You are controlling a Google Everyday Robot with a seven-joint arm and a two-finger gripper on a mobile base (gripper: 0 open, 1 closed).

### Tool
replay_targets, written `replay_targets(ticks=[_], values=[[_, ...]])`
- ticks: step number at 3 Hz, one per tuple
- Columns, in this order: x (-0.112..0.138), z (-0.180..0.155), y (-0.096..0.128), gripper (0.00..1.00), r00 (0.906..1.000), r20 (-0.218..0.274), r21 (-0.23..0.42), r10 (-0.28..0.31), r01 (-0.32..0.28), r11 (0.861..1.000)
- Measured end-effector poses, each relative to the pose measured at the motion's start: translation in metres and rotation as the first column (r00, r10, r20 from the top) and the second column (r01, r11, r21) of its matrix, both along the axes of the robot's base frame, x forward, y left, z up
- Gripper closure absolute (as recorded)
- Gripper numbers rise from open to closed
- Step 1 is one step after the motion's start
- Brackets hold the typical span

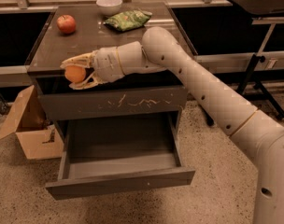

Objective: Pick orange from middle drawer and place on counter

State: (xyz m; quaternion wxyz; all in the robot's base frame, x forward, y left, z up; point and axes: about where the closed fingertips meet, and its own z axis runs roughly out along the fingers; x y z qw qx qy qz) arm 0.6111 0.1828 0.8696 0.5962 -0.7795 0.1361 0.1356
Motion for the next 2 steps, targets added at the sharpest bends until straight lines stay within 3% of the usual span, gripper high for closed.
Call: replay_targets(ticks=[1,2], values=[[0.0,0.0,0.0,1.0,1.0,0.0,0.0,0.0,0.0,1.0],[0.022,0.026,-0.002,1.0,0.9966,-0.011,0.057,-0.082,0.082,0.995]])
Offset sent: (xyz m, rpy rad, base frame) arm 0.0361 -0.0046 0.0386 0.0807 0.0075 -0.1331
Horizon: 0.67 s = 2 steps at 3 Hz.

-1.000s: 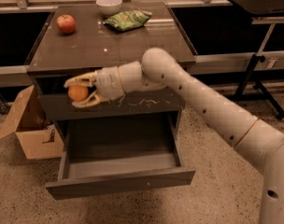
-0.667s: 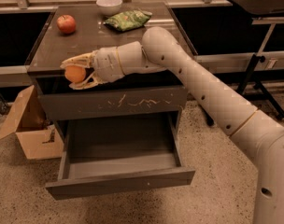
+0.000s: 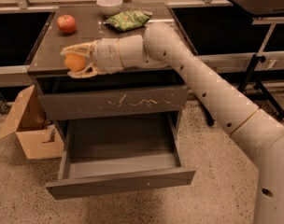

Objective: Pick orange from middle drawer and place on counter

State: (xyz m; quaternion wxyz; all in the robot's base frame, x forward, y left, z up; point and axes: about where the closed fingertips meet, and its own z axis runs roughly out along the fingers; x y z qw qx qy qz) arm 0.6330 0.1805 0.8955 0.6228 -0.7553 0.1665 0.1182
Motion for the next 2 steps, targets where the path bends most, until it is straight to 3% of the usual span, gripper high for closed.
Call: replay_targets(ticks=[1,2], values=[[0.023,0.025,-0.01,1.0,0.9962,-0.01,0.061,-0.087,0.087,0.994],[0.054,0.035,-0.024,1.0,0.9823,-0.087,0.133,-0.166,0.176,0.975]])
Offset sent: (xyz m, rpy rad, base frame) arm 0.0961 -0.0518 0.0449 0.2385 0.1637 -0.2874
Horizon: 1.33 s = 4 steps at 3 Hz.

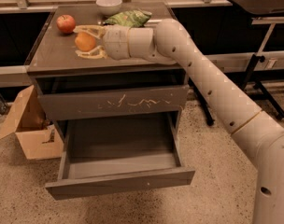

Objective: Pick orange from middle drawer and place on counter

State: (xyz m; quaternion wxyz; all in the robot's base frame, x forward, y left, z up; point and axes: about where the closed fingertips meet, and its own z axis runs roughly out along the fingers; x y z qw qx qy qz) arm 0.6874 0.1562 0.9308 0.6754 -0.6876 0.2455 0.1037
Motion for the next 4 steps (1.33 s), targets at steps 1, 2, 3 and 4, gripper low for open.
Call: replay_targets(ticks=[1,2,3,4], values=[[0.034,0.001,-0.018,1.0,0.9964,-0.062,0.063,-0.058,0.062,0.996],[0.036,0.001,-0.016,1.0,0.9961,-0.068,0.059,-0.057,0.061,0.996],[0.053,0.01,-0.008,1.0,0.9915,-0.117,-0.002,-0.057,0.057,0.998],[0.074,0.015,-0.002,1.0,0.9783,-0.194,-0.072,-0.072,0.059,0.996]])
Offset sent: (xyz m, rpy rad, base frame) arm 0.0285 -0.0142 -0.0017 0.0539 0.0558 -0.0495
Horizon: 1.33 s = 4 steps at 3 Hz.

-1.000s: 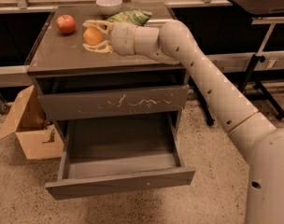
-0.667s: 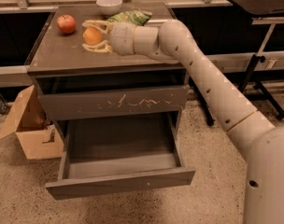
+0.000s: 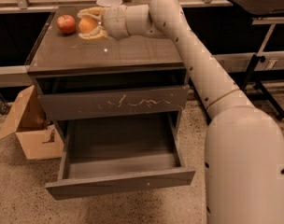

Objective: Pick orange from middle drawer and place on counter

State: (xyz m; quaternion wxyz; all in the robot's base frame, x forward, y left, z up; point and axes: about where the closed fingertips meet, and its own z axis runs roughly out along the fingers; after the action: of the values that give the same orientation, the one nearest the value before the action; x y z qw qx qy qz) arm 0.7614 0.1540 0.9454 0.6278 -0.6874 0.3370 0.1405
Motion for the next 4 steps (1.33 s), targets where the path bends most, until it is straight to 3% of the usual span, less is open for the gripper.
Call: replay_targets(ticks=[1,3,4], values=[[0.017,-0.008,0.006,1.0,0.997,-0.077,-0.04,-0.002,-0.001,0.999],[0.042,-0.028,0.017,1.0,0.9803,-0.194,0.003,-0.037,0.038,0.999],[0.06,-0.034,0.024,1.0,0.9603,-0.247,0.056,-0.129,0.147,0.987]])
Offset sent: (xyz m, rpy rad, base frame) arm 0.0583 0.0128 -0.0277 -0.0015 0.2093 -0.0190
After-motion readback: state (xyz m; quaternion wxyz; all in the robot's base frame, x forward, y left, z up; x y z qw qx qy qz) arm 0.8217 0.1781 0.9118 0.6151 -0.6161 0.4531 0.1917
